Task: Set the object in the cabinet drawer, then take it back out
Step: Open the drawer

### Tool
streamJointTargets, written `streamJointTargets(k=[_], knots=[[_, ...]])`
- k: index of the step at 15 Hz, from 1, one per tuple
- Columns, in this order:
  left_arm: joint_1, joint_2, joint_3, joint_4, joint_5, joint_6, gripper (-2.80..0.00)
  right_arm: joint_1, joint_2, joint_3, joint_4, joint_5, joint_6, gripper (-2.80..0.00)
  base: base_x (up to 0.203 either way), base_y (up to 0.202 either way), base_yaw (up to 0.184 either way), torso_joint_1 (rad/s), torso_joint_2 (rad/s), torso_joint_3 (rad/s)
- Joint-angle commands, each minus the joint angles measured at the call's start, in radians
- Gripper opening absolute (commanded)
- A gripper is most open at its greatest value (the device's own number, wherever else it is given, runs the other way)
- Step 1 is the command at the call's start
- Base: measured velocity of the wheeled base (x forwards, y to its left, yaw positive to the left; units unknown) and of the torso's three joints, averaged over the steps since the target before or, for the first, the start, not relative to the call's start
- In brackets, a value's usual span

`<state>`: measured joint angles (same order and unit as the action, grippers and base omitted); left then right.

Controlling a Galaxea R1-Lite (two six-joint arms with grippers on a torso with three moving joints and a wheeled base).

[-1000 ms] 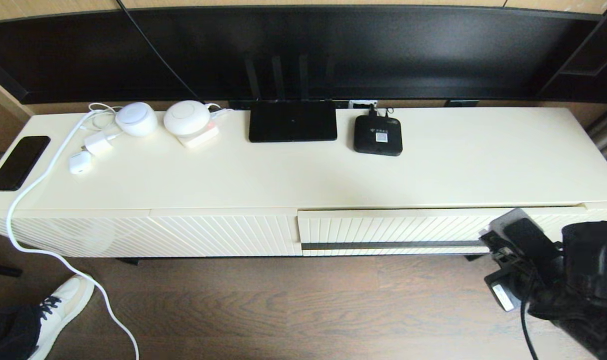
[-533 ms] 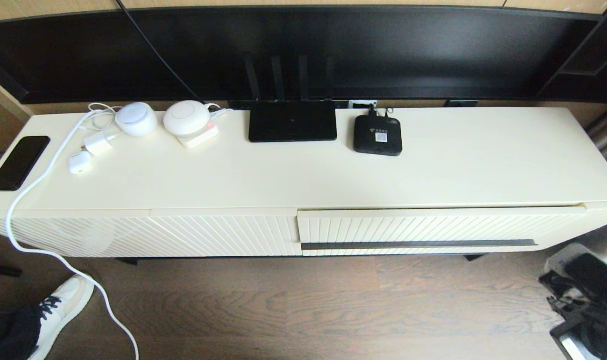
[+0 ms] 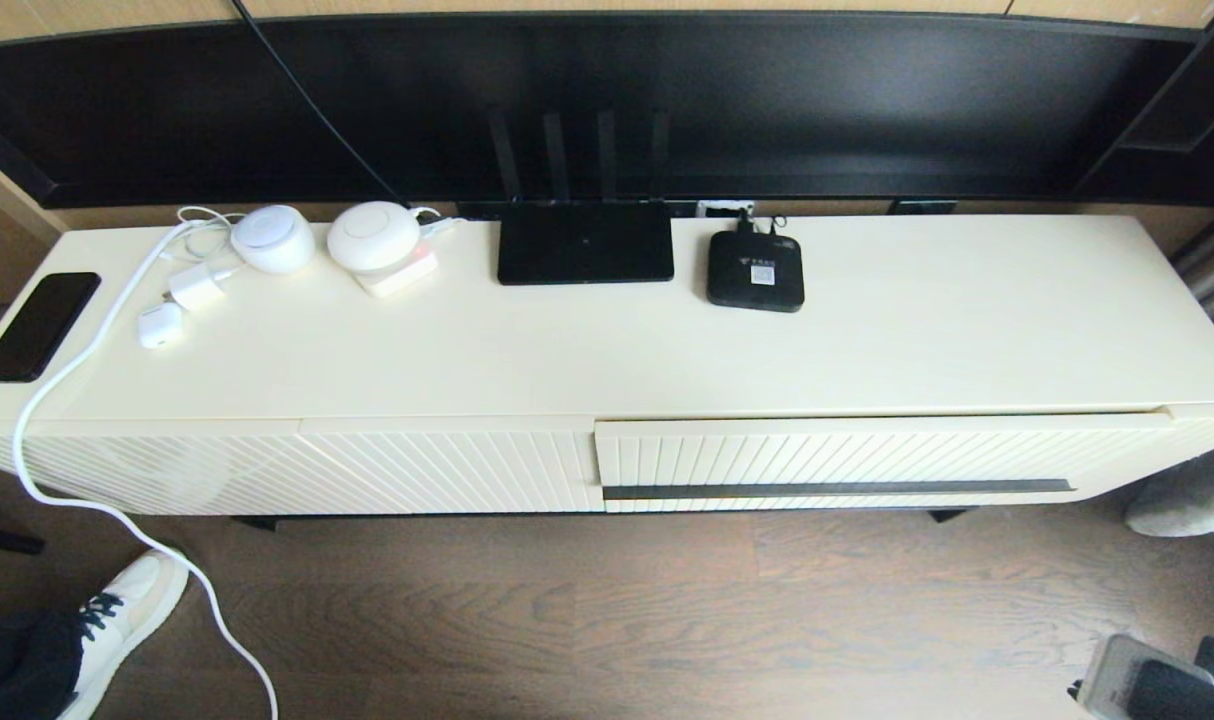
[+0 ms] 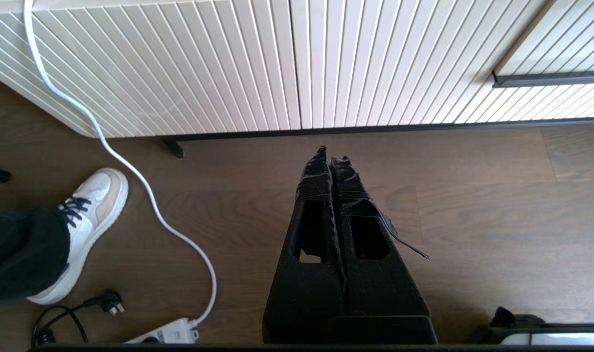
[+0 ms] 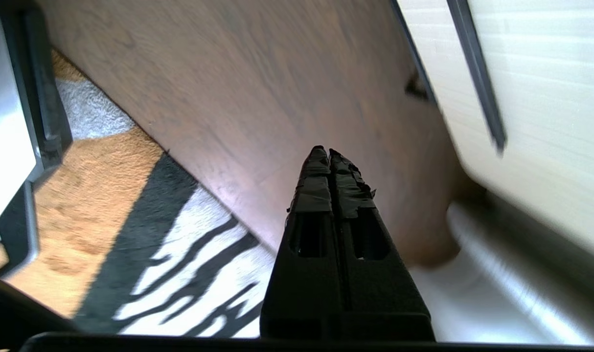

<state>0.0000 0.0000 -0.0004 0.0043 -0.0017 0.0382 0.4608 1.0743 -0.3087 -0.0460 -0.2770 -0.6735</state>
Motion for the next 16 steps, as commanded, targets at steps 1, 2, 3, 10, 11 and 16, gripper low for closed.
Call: streamJointTargets(k=[1,2,3,10,11,16], knots=[[0.000,0.002,0.000,0.000,0.000,0.000,-2.80,-0.006,0.095,0.013,-0.056,0.019,-0.068,-2.80,0.000,0.000,0.000,0.000,0.00,0.000],[0.000,0.002,0.000,0.000,0.000,0.000,-2.80,0.000,0.146,0.013,-0.096,0.023,-0.089,-2.80,0.000,0.000,0.000,0.000,0.00,0.000],[0.000,0.002,0.000,0.000,0.000,0.000,-2.80,0.005,0.201,0.015,-0.148,0.025,-0.109,-2.80,0.000,0.000,0.000,0.000,0.00,0.000],[0.000,0.002,-0.001,0.000,0.000,0.000,-2.80,0.059,0.486,0.011,-0.431,0.076,-0.241,-2.80,0.000,0.000,0.000,0.000,0.00,0.000],[0.000,0.002,0.000,0.000,0.000,0.000,-2.80,0.060,0.519,0.016,-0.502,0.077,-0.256,-2.80,0.000,0.000,0.000,0.000,0.00,0.000],[0.000,0.002,0.000,0.000,0.000,0.000,-2.80,0.059,0.627,0.025,-0.671,0.079,-0.277,0.00,0.000,0.000,0.000,0.000,0.00,0.000]])
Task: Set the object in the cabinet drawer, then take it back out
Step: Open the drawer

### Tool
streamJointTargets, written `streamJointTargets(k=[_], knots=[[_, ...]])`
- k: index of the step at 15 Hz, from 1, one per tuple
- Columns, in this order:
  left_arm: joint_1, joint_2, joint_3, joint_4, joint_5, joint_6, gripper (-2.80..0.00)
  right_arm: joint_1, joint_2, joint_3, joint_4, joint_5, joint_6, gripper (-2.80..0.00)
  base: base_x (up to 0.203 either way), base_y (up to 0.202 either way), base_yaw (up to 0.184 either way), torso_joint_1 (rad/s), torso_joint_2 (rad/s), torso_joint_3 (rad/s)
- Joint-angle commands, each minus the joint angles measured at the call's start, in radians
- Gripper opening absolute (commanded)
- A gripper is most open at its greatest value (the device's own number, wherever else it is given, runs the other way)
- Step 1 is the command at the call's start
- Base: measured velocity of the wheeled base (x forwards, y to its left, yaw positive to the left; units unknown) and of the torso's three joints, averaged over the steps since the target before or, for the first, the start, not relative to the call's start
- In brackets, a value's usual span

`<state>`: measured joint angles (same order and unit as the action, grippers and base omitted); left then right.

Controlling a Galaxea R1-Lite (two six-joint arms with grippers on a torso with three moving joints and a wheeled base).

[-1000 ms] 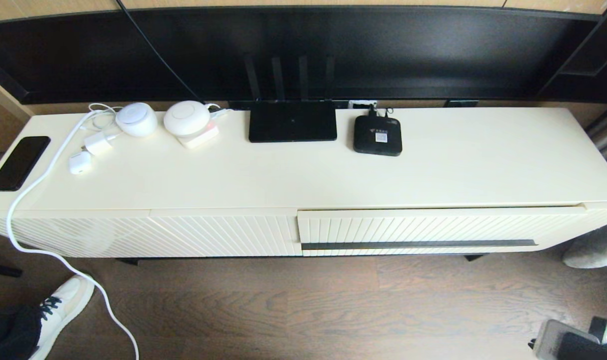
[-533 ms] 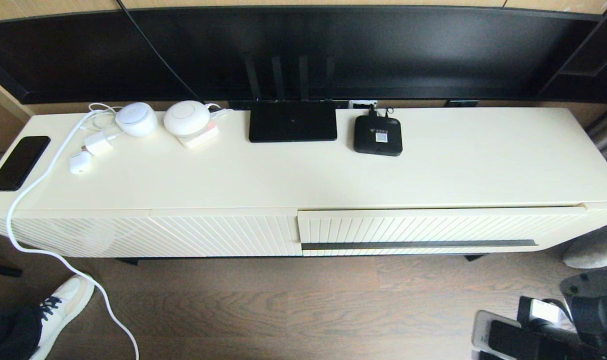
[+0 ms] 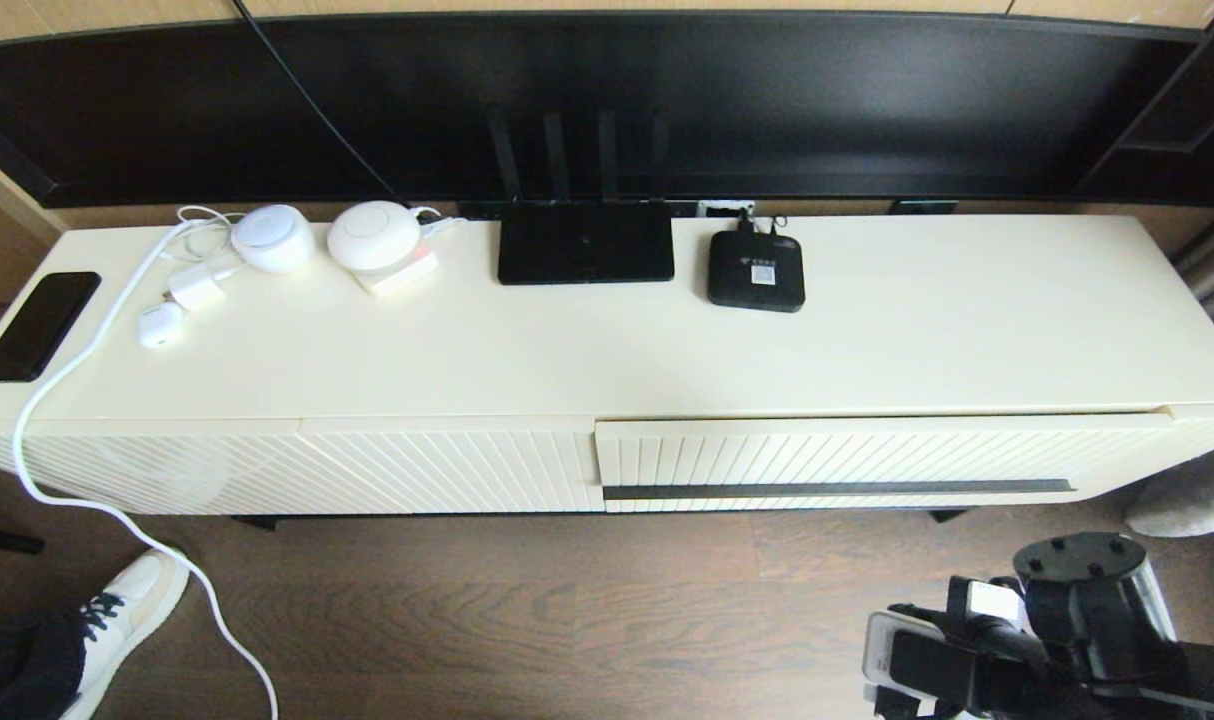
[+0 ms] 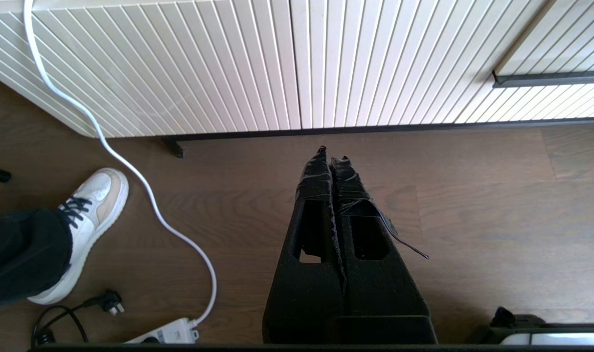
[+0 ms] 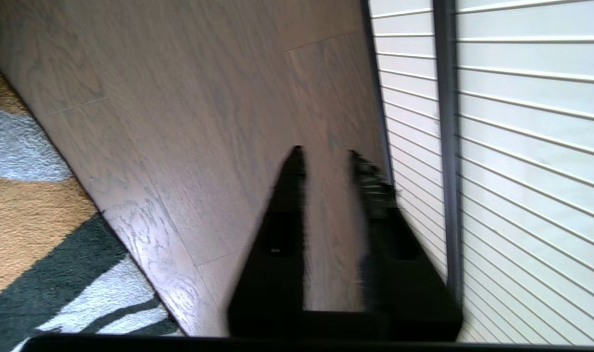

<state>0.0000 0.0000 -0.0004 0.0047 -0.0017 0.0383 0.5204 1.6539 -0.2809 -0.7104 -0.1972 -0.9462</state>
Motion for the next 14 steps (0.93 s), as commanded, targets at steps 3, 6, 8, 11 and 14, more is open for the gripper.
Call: streamJointTargets(k=[3,6,8,11,14], knots=[[0.000,0.002,0.000,0.000,0.000,0.000,-2.80,-0.008,0.104,-0.013,-0.041,0.030,-0.007,0.00,0.000,0.000,0.000,0.000,0.00,0.000],[0.000,0.002,-0.001,0.000,0.000,0.000,-2.80,-0.012,0.183,-0.020,-0.158,0.049,-0.004,0.00,0.000,0.000,0.000,0.000,0.00,0.000],[0.000,0.002,0.000,-0.001,-0.001,0.000,-2.80,-0.013,0.191,-0.037,-0.201,0.119,0.002,0.00,0.000,0.000,0.000,0.000,0.00,0.000],[0.000,0.002,0.000,0.000,0.000,0.000,-2.80,-0.065,0.163,-0.028,-0.186,0.126,0.009,0.00,0.000,0.000,0.000,0.000,0.00,0.000],[0.000,0.002,0.000,0.000,0.000,0.000,-2.80,-0.102,0.068,-0.028,-0.046,0.131,-0.061,0.00,0.000,0.000,0.000,0.000,0.00,0.000]])
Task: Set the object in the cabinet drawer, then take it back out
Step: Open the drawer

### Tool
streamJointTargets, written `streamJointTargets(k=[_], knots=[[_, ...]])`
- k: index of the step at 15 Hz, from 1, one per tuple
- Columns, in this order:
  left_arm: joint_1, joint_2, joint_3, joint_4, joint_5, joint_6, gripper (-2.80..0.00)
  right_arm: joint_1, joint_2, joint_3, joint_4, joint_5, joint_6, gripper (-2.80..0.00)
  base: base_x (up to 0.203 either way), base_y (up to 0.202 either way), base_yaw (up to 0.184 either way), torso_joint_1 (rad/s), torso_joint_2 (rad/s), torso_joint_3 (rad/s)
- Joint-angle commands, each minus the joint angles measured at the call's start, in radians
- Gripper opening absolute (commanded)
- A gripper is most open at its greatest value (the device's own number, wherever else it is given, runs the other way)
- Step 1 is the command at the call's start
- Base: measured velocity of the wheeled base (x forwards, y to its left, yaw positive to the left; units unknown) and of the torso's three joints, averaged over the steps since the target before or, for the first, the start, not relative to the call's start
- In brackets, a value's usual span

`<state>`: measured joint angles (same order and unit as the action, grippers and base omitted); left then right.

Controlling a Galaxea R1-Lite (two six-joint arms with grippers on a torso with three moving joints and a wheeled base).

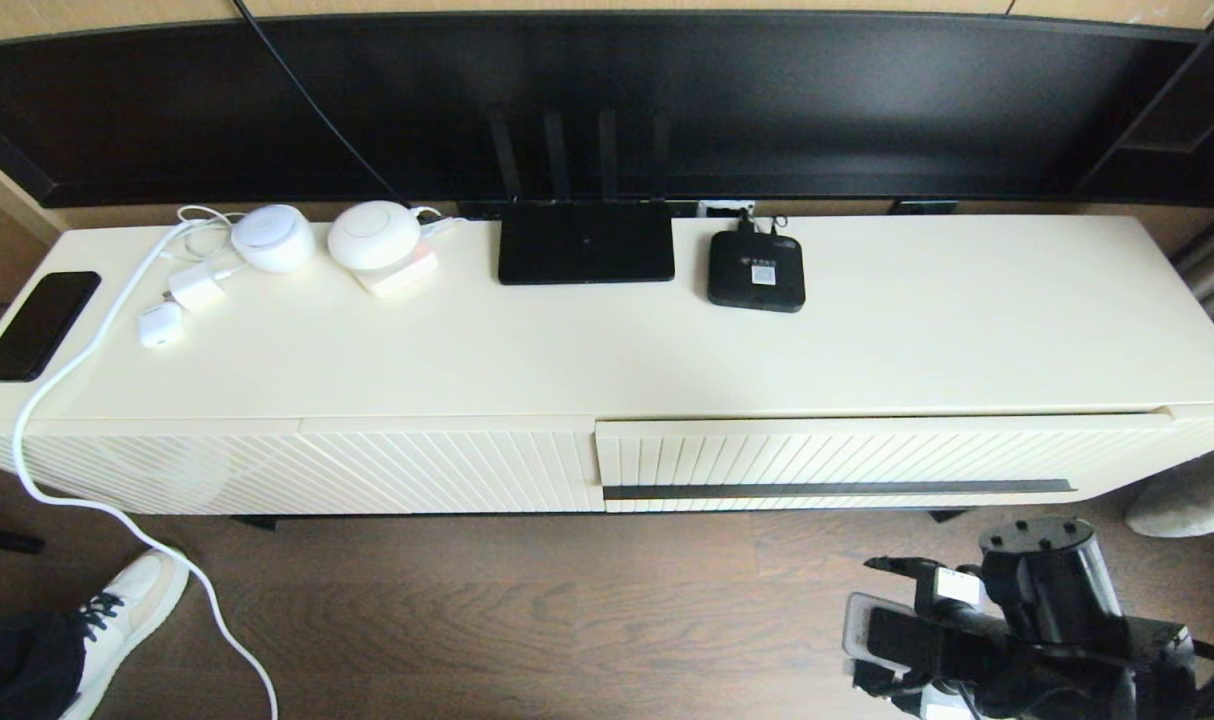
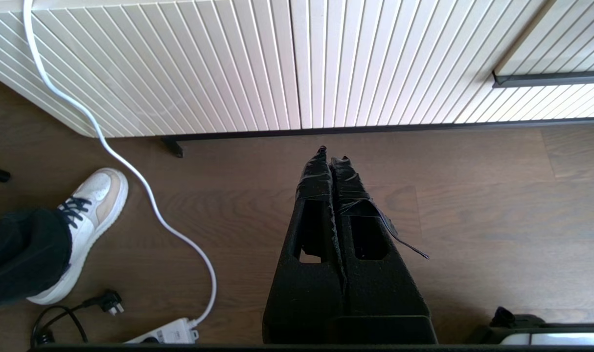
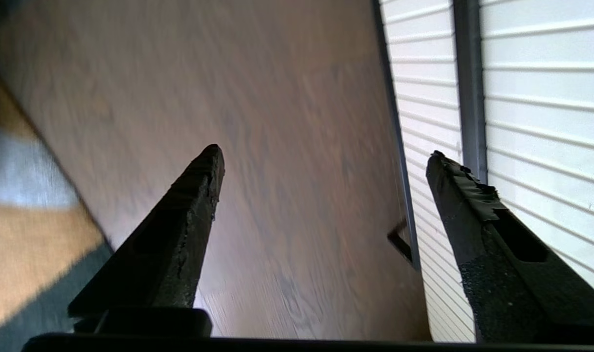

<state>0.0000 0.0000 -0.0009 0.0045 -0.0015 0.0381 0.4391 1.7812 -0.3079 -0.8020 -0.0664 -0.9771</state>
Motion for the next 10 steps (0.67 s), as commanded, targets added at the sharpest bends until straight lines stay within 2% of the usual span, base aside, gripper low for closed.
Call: streamJointTargets(k=[1,4,6,10], knots=[[0.000,0.002,0.001,0.000,0.000,0.000,-2.80,-0.039,-0.099,-0.003,0.108,0.004,-0.076,0.00,0.000,0.000,0.000,0.000,0.00,0.000],[0.000,0.002,0.001,0.000,0.000,0.000,-2.80,-0.103,-0.206,-0.010,0.305,0.026,-0.202,0.00,0.000,0.000,0.000,0.000,0.00,0.000],[0.000,0.002,-0.001,0.000,0.000,0.000,-2.80,-0.137,-0.218,-0.010,0.331,0.036,-0.250,0.00,0.000,0.000,0.000,0.000,0.00,0.000],[0.000,0.002,0.001,0.000,0.000,0.000,-2.80,-0.204,-0.154,-0.037,0.318,0.124,-0.342,0.00,0.000,0.000,0.000,0.000,0.00,0.000]])
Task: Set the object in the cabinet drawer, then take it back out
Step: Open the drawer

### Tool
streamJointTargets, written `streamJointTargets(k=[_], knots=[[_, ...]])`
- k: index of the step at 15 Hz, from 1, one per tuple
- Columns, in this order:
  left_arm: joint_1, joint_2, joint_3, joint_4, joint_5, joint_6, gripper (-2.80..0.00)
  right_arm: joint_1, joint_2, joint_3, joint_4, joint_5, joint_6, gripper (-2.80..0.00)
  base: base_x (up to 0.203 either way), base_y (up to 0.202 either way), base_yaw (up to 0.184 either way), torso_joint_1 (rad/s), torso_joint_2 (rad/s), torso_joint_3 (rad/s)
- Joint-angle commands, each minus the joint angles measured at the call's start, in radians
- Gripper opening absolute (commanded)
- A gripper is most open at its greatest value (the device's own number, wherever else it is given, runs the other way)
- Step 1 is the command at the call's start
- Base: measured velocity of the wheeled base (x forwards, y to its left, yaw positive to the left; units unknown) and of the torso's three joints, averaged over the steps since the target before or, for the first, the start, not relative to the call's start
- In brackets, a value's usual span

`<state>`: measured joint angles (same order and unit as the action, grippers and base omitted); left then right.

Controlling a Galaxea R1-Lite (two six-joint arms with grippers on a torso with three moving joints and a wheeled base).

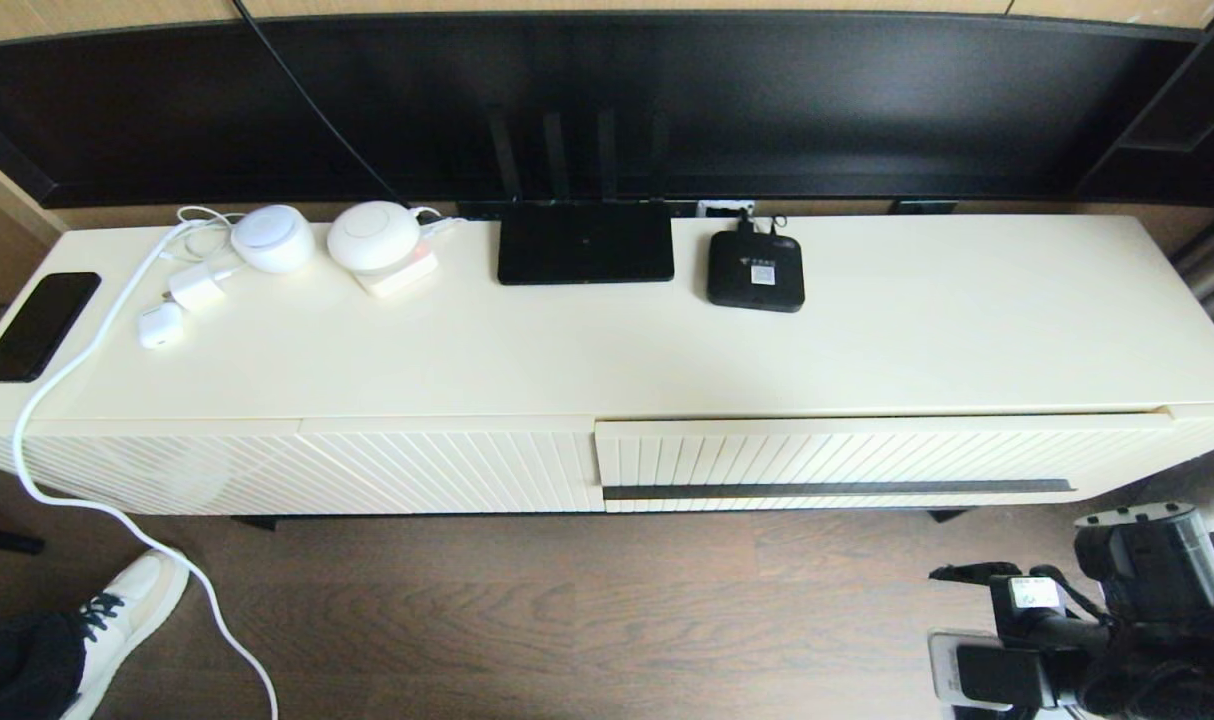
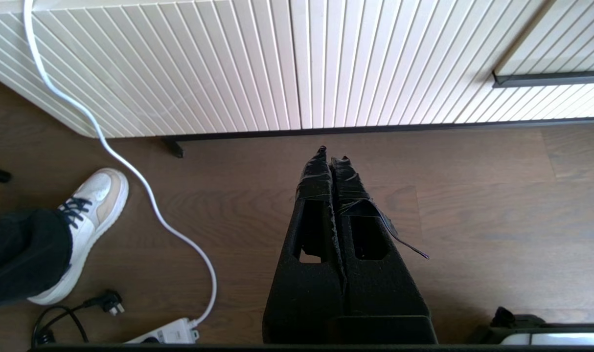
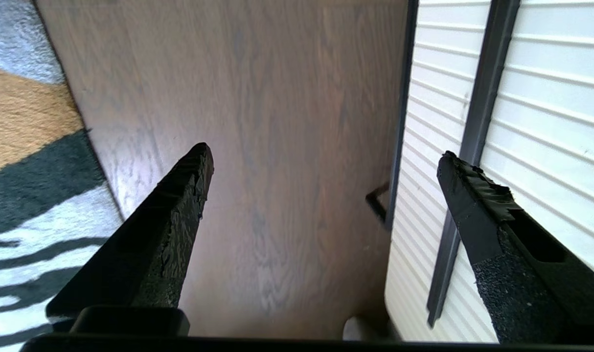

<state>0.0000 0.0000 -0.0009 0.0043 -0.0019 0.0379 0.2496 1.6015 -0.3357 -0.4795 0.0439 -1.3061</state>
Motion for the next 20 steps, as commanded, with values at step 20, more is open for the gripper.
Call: streamJointTargets(k=[20], knots=[[0.000,0.002,0.000,0.000,0.000,0.000,-2.80,-0.026,0.430,-0.104,-0.434,0.118,-0.074,0.00,0.000,0.000,0.000,0.000,0.00,0.000]])
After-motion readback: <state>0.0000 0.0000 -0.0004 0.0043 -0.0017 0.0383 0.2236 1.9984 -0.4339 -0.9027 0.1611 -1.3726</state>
